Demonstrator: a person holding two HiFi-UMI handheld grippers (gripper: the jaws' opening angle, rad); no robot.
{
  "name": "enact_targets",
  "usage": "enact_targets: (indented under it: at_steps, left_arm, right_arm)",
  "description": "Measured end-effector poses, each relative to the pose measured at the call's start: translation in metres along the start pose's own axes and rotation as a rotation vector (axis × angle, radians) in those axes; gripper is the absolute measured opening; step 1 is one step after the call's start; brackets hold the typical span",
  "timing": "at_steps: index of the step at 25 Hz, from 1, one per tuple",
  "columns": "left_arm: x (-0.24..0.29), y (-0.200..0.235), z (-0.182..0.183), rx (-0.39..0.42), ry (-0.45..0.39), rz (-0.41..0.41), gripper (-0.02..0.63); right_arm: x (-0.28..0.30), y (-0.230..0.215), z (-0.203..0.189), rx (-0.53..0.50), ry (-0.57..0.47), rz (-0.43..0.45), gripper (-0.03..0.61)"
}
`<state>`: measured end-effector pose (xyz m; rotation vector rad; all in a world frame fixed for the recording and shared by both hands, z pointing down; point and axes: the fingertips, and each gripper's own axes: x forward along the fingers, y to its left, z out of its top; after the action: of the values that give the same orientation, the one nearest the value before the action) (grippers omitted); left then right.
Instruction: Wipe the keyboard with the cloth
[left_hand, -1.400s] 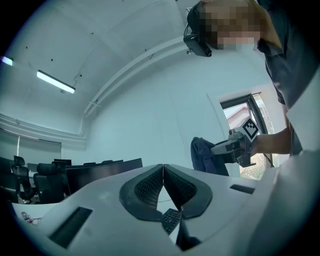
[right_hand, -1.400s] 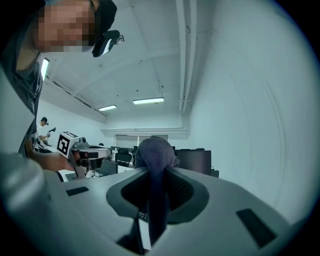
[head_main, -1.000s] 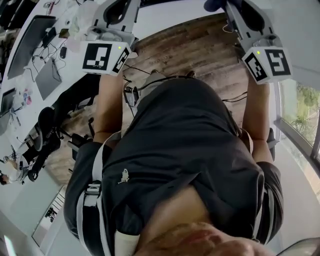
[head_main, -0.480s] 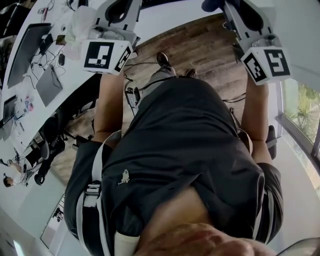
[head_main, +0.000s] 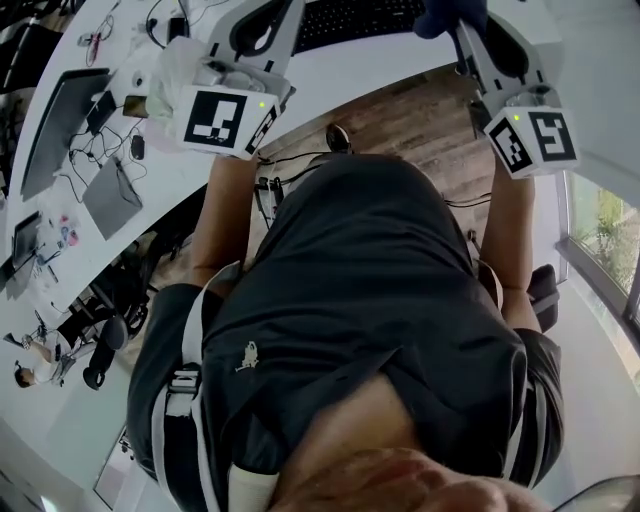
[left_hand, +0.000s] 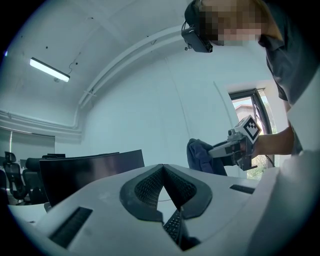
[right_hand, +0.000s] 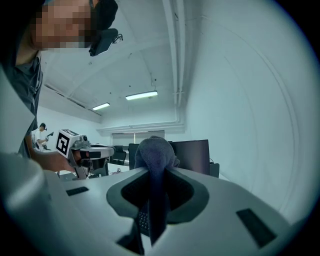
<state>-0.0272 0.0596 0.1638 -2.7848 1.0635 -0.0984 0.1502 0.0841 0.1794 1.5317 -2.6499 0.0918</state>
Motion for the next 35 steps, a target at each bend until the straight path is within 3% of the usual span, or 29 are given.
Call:
enact_targets:
  at_steps: [9, 16, 23, 32, 35]
  left_arm:
    - [0.026, 0.045, -0.024, -0.039, 0.014, -0.017, 0.006]
    - [0.067, 0.056, -0.041, -0.068, 0.052, 0.054, 0.005]
    - [0.122, 0.039, -0.051, -0.111, 0.094, 0.118, 0.005]
    - [0.159, 0.015, -0.075, -0.123, 0.153, 0.198, 0.005]
    - [0.155, 0.019, -0.084, -0.148, 0.177, 0.224, 0.005]
  right_arm:
    - [0.051, -0.008, -0.013, 0.017, 0.048, -0.017, 0.071]
    - [0.084, -0.06, -0.039, 0.077, 0.078, 0.036, 0.071]
    - [0.106, -0.121, -0.055, 0.11, 0.1, 0.128, 0.071]
    - [0.131, -0.171, -0.118, 0.12, 0.198, 0.216, 0.071]
    - [0.147, -0.18, -0.16, 0.077, 0.261, 0.2, 0.071]
